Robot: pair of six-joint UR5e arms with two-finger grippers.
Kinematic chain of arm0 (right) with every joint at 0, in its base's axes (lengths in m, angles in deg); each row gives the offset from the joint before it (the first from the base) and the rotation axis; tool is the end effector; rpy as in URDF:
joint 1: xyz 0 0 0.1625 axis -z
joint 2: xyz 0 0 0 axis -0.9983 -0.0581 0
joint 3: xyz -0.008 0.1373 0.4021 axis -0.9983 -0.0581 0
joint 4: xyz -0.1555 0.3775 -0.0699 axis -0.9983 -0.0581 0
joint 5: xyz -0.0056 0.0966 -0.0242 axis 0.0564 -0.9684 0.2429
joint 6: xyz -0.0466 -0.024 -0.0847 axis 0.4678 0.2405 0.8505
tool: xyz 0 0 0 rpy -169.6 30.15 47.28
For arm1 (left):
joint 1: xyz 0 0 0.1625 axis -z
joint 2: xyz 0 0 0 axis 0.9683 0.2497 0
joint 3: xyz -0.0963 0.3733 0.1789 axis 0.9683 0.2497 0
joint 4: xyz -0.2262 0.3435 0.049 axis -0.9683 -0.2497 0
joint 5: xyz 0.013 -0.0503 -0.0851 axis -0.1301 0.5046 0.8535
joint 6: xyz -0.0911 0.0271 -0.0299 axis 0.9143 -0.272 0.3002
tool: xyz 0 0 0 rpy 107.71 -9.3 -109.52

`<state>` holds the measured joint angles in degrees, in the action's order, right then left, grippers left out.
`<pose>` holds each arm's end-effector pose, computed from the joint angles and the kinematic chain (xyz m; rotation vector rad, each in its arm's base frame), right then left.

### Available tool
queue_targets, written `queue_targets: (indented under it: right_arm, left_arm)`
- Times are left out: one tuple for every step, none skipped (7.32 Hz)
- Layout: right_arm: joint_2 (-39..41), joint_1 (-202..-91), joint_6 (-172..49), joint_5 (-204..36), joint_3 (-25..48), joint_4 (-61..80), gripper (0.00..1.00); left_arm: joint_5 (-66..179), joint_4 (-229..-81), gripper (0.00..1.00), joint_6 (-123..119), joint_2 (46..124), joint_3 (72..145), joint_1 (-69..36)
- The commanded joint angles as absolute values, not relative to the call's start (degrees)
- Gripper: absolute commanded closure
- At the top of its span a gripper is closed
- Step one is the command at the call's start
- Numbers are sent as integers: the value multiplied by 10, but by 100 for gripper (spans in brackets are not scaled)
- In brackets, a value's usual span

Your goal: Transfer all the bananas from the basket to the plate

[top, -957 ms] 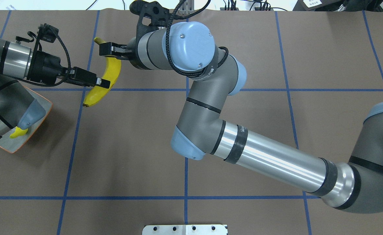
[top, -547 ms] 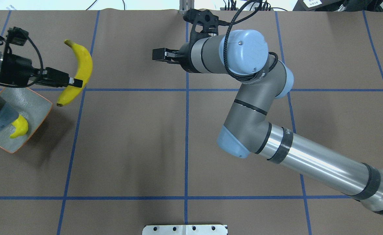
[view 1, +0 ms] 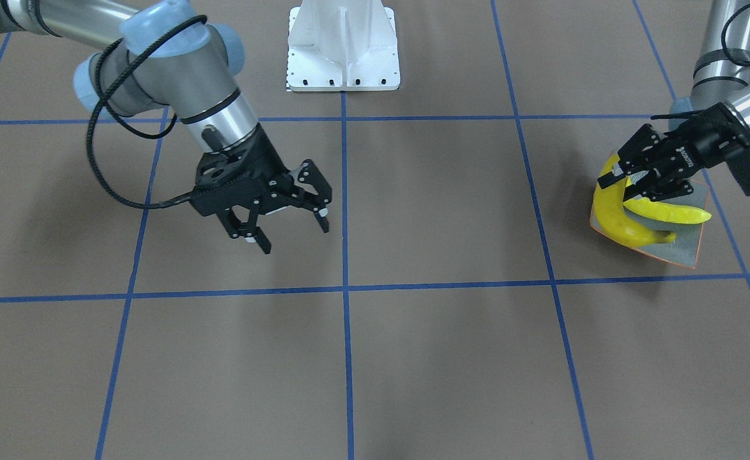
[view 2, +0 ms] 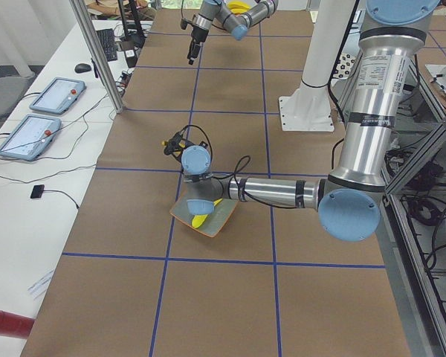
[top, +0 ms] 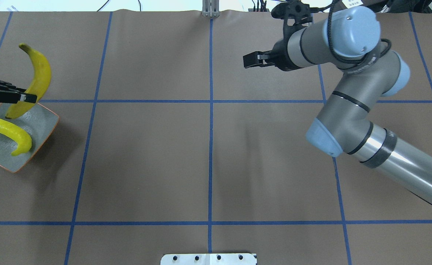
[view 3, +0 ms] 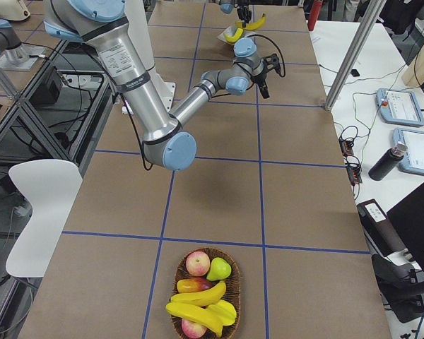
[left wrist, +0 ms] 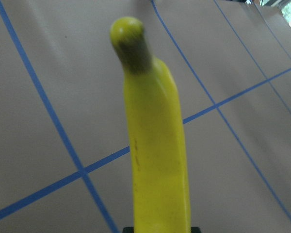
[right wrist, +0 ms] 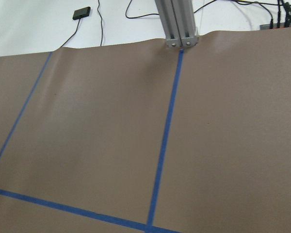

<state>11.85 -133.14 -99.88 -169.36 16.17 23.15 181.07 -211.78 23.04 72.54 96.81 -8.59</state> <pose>-0.3754 -0.5437 0.2339 0.5216 -1.0375 -0.0008 0.1566 -0.4976 0.5196 0.6546 1.3340 0.4394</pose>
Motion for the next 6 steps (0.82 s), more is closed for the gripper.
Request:
queue_targets:
  right_arm:
    - [47,-1392,-890,-1754,183,229,0]
    - [19,-1420,-838,-1783,183,229,0]
    - [-7,-1445,-794,-1804,183,231,0]
    - [-23,-1461,-776,-1816,183,234,0]
    - [-28,-1466,-770,-1820,183,235,0]
    - [-31,-1467,-770,-1820,185,235,0]
  left_arm:
    - [1811,-2117,100,6,721,923,-84]
    - [1811,-2117,100,-73,721,909,-85]
    - [1810,-2116,100,-142,722,889,-85]
    - [1805,-2116,100,-190,722,873,-84]
    - [1802,-2116,79,-204,720,870,-84]
    - [1789,-2118,31,-204,718,867,-84]
